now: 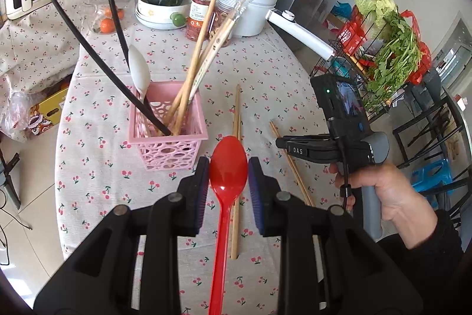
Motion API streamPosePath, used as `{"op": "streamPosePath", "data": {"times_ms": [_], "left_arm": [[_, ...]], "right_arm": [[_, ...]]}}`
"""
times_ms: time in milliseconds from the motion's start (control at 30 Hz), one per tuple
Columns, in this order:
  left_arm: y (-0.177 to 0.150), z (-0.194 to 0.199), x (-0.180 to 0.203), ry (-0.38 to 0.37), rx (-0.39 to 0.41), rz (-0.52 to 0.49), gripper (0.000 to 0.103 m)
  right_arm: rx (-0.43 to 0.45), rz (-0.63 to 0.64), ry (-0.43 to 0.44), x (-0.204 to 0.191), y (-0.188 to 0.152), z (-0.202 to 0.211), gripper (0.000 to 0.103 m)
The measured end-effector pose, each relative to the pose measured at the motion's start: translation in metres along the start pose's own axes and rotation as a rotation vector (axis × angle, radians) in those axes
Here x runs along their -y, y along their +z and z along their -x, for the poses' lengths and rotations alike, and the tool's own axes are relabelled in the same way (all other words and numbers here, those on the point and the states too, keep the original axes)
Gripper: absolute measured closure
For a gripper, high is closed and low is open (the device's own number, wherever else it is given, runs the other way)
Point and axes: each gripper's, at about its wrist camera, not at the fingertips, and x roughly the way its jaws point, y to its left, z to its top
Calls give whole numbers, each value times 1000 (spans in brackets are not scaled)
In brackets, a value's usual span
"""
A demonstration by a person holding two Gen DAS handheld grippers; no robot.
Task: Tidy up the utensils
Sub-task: 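Lift the red spoon with the left gripper while the right gripper grasps a wooden chopstick, then lower the red spoon and wooden chopstick into the pink basket and open both grippers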
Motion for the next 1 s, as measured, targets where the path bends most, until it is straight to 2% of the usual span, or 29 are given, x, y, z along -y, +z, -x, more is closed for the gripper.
{"op": "streamPosePath", "data": {"times_ms": [133, 367, 533, 667, 1000], "left_arm": [[3, 21, -10, -14, 73, 22, 75], [11, 48, -19, -22, 249, 68, 75], [22, 61, -24, -35, 388, 123, 75], [30, 62, -21, -28, 495, 140, 74], [51, 54, -18, -4, 651, 227, 74]], "right_arm": [[79, 6, 44, 7, -7, 30, 95], [254, 9, 144, 21, -29, 94, 96], [369, 15, 206, 16, -43, 137, 96], [453, 46, 221, 9, -51, 160, 97], [551, 79, 271, -1, -49, 188, 98]]}}
